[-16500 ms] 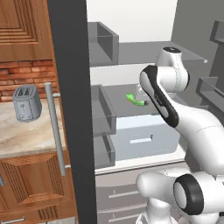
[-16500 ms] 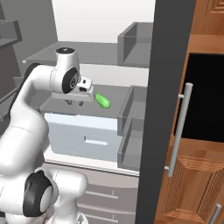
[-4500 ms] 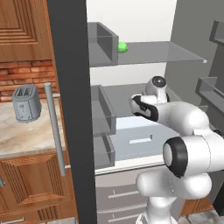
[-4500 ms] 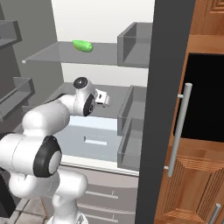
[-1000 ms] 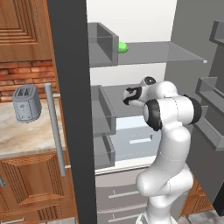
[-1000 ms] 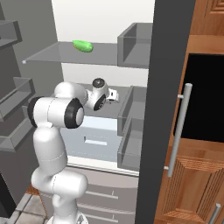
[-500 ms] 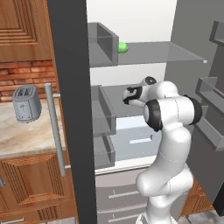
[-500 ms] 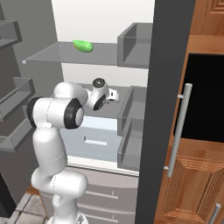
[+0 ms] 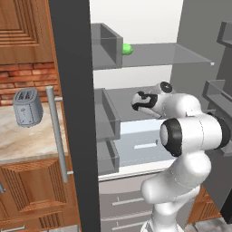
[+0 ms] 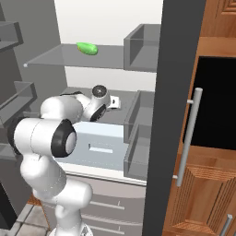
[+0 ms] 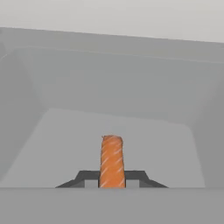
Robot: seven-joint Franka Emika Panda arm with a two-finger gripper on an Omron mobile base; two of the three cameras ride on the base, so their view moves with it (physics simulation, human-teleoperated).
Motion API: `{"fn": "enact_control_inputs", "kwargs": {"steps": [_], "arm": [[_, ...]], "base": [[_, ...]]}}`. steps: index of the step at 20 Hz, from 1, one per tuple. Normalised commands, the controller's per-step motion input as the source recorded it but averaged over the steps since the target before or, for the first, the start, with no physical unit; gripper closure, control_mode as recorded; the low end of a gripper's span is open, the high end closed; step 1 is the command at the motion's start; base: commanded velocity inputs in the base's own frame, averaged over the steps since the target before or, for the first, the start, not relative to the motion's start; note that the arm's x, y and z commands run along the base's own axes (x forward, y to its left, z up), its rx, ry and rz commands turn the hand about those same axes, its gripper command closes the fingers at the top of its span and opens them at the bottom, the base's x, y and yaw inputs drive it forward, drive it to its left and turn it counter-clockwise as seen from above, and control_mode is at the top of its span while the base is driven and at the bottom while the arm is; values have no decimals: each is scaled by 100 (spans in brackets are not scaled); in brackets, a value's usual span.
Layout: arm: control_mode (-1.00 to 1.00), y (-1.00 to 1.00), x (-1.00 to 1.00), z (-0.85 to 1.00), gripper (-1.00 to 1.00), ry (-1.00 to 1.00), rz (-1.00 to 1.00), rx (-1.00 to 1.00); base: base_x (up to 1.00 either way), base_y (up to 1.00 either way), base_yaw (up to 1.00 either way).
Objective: Move the corn and sushi from the second highest shelf to the top shelf to make space. Then, place the pitcher from the counter on the cleared second highest shelf.
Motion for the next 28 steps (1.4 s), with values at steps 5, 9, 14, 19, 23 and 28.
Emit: {"fn": "enact_control_inputs", "kwargs": {"steps": [5, 9, 14, 19, 23, 28], "arm": [[-100, 13, -95, 73, 100, -1, 6, -4], [-100, 3, -62, 93, 100, 0, 5, -3], [-100, 0, -40, 100, 100, 0, 5, -3], [-100, 0, -71, 54, 100, 0, 3, -8], [-100, 0, -45, 53, 100, -8, 2, -2], [-100, -7, -9, 65, 100, -18, 0, 0]], "base": [[0, 0, 0], [0, 0, 0], [0, 0, 0], [0, 0, 0], [0, 0, 0], [0, 0, 0]]}}
